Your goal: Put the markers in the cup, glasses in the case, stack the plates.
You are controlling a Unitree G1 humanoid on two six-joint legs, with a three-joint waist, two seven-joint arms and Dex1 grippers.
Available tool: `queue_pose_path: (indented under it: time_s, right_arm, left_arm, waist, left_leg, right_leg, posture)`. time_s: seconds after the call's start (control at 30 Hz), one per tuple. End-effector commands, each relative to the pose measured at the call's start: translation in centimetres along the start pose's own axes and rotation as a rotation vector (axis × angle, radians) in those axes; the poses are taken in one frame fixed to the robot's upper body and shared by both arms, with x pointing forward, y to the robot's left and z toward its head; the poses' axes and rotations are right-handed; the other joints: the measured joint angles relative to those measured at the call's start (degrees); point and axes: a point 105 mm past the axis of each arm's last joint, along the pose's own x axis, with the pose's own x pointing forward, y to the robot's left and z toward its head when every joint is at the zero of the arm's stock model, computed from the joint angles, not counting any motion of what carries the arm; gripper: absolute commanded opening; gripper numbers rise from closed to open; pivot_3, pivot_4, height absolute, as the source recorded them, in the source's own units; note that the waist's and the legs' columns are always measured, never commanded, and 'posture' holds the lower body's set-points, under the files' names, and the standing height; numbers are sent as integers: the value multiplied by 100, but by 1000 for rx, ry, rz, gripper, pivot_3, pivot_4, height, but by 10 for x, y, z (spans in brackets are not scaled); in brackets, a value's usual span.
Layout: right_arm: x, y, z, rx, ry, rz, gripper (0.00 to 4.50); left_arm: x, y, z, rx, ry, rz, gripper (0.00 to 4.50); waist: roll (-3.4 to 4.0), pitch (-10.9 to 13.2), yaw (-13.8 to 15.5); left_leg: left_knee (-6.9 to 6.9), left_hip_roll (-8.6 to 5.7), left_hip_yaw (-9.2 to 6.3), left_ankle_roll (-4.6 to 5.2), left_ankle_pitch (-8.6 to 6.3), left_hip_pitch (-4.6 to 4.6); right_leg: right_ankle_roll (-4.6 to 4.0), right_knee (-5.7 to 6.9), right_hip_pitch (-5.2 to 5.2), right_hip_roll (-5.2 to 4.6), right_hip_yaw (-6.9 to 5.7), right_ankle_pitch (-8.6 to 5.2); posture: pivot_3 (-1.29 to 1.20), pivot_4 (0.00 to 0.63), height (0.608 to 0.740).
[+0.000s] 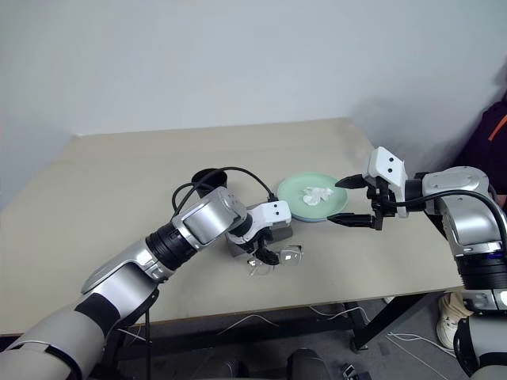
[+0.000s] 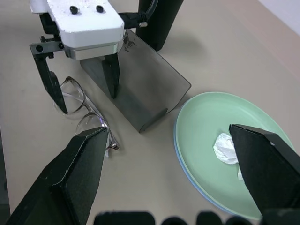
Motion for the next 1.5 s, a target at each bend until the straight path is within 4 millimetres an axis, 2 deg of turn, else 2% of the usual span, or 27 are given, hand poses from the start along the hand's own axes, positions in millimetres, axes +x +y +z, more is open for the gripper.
queue_pose_path:
  time_s: [0.03, 0.27, 0.3, 0.4, 0.67, 0.9, 1.1, 1.27, 1.5]
  right_arm:
    - [-3, -5, 14, -46, -27, -23, 4500]
    - [-3, -5, 13, -46, -28, -29, 4500]
    - [-3, -5, 13, -46, -27, -30, 4500]
    - [-3, -5, 13, -46, -27, -31, 4500]
    - [-3, -4, 13, -49, -28, -31, 4500]
    - [-2, -4, 14, -52, -29, -32, 4500]
    - [-1, -5, 14, -54, -29, -30, 4500]
    - [-3, -5, 13, -55, -25, -27, 4500]
    - [-8, -5, 8, -44, -4, -20, 4500]
  left_arm:
    - [-8, 3, 13, 60, -8, 40, 3691]
    - [-1, 1, 13, 95, 9, 51, 3691]
    - [-1, 1, 12, 99, 11, 51, 3526]
    - [2, -2, 12, 106, 15, 44, 2790]
    - [7, -6, 9, 114, 23, 32, 27]
    - [7, -6, 7, 113, 24, 28, 27]
    - [-4, 0, 19, 93, -32, 36, 27]
    - [-29, 10, 30, 42, -91, 46, 27]
    - [-65, 38, 29, 30, -111, 136, 27]
  waist:
    - [0, 0, 1]
    - [0, 0, 2]
    - [0, 0, 2]
    - [0, 0, 2]
    - [1, 0, 3]
    - [1, 0, 1]
    - [0, 0, 3]
    - [0, 0, 2]
    - [1, 0, -2]
  left_leg:
    - [0, 0, 0, 0, 0, 0]
    - [0, 0, 0, 0, 0, 0]
    - [0, 0, 0, 0, 0, 0]
    - [0, 0, 0, 0, 0, 0]
    - [0, 0, 0, 0, 0, 1]
    - [1, 0, 0, 0, 0, 0]
    - [2, 0, -1, 0, 0, 1]
    - [3, 0, 0, 0, 0, -1]
    - [-3, 1, 0, 0, 0, 4]
  right_leg:
    - [0, 0, 0, 0, -1, 0]
    - [0, 0, 0, 0, 0, 0]
    - [0, 0, 0, 0, 0, 0]
    - [0, 0, 0, 0, 1, 0]
    - [0, 0, 1, 0, 0, 0]
    - [0, 0, 2, 0, 0, 0]
    - [0, 2, 1, 0, 0, 0]
    - [0, 1, 0, 0, 0, 0]
    - [0, 2, 0, 1, -1, 0]
  posture:
    - [0, 0, 727]
    - [0, 0, 727]
    - [0, 0, 727]
    - [0, 0, 727]
    - [0, 0, 727]
    - [0, 0, 727]
    - [0, 0, 727]
    - [0, 0, 727]
    - [0, 0, 727]
